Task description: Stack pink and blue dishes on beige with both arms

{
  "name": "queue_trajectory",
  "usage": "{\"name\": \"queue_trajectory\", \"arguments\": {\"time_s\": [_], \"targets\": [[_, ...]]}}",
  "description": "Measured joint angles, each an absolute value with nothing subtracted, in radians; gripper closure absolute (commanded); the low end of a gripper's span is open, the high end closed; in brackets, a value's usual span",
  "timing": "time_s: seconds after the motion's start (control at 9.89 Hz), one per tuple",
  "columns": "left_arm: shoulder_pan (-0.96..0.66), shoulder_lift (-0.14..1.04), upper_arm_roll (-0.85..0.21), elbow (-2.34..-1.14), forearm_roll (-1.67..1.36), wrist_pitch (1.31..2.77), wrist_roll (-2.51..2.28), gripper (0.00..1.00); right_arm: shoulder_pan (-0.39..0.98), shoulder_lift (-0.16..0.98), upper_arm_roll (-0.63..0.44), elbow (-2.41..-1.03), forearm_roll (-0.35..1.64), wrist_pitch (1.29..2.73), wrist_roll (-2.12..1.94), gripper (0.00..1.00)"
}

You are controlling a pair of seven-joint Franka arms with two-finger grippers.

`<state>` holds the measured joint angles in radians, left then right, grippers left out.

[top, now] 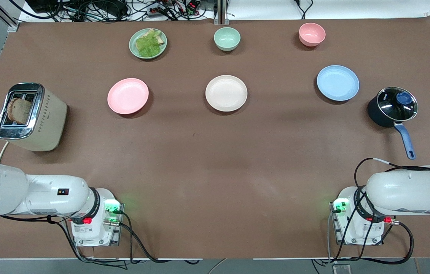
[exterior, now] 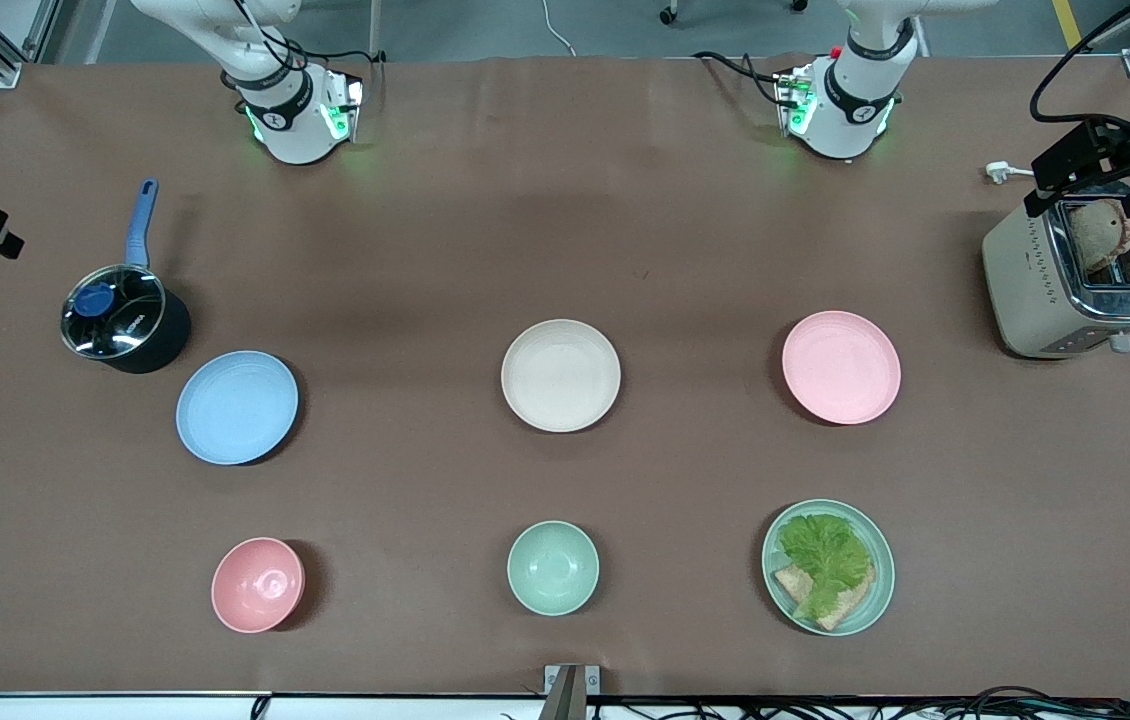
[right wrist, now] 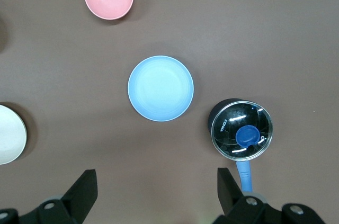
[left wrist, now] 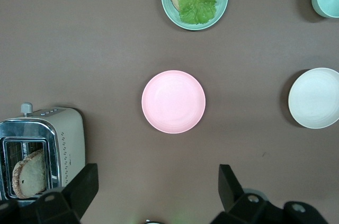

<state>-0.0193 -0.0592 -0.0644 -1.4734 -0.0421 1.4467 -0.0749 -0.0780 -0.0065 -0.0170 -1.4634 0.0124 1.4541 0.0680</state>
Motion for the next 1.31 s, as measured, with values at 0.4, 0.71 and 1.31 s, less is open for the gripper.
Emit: {"name": "queue_trajectory", "arguments": {"time_s": [0.4, 0.71, 1.31], "targets": [[-0.019, -0.059, -0.064, -1.474, -0.042, 1.447, -0.075, 0.0, -0.078, -0.006, -0.018, -1.463, 0.012, 1.451, 0.068, 0.0], [-0.019, -0.038, -0.031, -1.486, -0.046, 1.448, -0.075, 0.02, -0.085, -0.002, -0.022, -1.464, 0.012, 1.446, 0.01, 0.0], [-0.014, 0.12, 0.084, -1.772, -0.183, 1.786, 0.201, 0.0, -0.147, 0.249, -0.025, -1.586, 0.06, 1.682, -0.261, 0.0]]}}
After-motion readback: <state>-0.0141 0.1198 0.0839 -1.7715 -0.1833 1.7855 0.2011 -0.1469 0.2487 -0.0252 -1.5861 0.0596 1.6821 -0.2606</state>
